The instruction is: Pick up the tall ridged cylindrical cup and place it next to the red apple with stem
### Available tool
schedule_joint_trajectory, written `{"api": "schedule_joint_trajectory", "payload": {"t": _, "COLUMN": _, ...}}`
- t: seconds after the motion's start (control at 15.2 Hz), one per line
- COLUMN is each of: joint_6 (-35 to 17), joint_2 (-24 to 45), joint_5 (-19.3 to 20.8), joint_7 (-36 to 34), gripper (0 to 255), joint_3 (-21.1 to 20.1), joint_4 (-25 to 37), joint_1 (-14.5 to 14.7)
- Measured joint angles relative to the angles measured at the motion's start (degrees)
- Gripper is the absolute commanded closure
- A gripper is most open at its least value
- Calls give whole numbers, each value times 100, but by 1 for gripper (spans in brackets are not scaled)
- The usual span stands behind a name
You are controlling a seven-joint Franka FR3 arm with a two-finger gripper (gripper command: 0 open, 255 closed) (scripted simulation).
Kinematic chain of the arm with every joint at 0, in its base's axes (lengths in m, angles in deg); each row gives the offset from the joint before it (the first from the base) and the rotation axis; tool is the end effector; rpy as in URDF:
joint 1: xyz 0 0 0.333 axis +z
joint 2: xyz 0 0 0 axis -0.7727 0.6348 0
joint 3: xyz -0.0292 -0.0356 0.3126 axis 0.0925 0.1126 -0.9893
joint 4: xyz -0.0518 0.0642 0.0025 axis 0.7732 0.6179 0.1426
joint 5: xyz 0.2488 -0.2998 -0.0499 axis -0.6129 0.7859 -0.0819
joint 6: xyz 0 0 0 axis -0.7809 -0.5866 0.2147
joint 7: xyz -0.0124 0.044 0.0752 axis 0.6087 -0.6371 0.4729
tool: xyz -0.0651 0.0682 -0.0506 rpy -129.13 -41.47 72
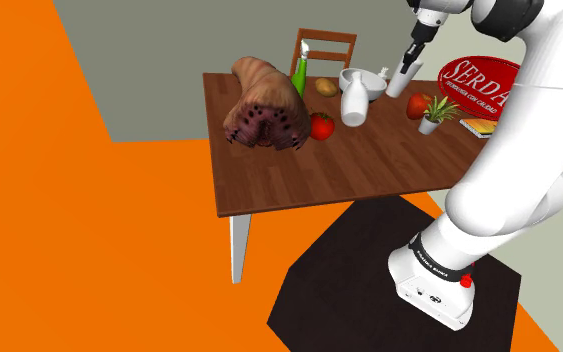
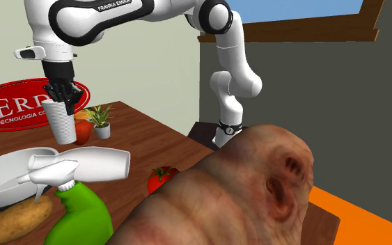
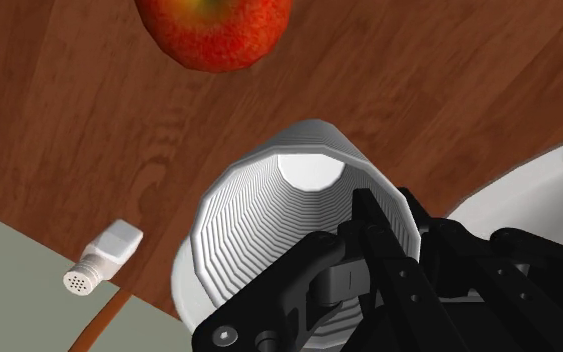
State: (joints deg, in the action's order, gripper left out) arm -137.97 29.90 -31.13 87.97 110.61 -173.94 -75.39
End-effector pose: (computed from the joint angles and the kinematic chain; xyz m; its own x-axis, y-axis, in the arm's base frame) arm 0.4081 -0.5270 0.4582 0.9990 0.0379 0.0240 0.0355 -0.9949 0.0939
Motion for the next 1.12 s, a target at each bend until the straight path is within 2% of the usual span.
{"api": "schedule_joint_trajectory", "payload": {"t": 0.79, "joint_6": -821, "joint_2": 282, "joint_5": -195, "joint_7": 103, "gripper": 255, "joint_3": -103, "joint_4": -580, "joint_1": -23}}
{"api": "schedule_joint_trajectory", "payload": {"t": 1.12, "joint_6": -925, "joint_2": 299, "joint_5": -215, "joint_7": 125, "gripper": 255, "joint_3": -111, "joint_4": -667, "joint_1": -27}}
